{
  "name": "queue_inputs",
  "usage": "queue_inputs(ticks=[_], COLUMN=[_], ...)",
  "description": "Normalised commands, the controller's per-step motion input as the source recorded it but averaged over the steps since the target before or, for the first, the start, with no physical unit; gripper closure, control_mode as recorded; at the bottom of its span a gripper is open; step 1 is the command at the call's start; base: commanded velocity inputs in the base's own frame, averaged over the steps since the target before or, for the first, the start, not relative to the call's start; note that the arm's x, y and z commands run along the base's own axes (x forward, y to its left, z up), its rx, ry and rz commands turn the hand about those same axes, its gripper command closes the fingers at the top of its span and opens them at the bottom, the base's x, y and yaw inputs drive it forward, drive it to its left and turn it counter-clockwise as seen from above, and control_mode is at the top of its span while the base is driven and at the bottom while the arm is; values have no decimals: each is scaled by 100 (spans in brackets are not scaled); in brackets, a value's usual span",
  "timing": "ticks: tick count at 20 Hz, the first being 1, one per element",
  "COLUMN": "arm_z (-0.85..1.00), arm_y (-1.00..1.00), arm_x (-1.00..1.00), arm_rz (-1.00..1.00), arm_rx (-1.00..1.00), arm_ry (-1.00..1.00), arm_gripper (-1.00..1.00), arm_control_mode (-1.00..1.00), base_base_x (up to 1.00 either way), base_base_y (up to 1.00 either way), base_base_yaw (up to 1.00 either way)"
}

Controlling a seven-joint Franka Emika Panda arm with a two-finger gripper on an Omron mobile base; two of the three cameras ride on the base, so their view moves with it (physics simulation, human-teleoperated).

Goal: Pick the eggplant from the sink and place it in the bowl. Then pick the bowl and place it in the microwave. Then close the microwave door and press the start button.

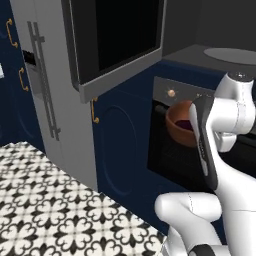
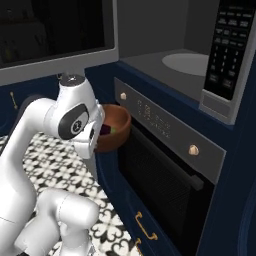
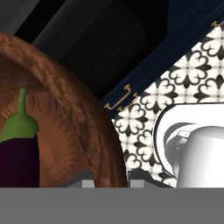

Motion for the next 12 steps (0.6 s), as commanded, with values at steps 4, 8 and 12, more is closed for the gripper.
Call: queue_inputs(ticks=[4,8,12], arm_z=[44,55,57], arm_y=[-3,-1,-15], arm_x=[-29,-26,-13], arm_rz=[-18,-29,-24], arm_rx=[1,0,0], arm_ry=[-14,-19,-23], arm_gripper=[100,100,100], arm_control_mode=[-100,-100,-100], base_base_x=[0,0,0], base_base_y=[0,0,0], base_base_yaw=[0,0,0])
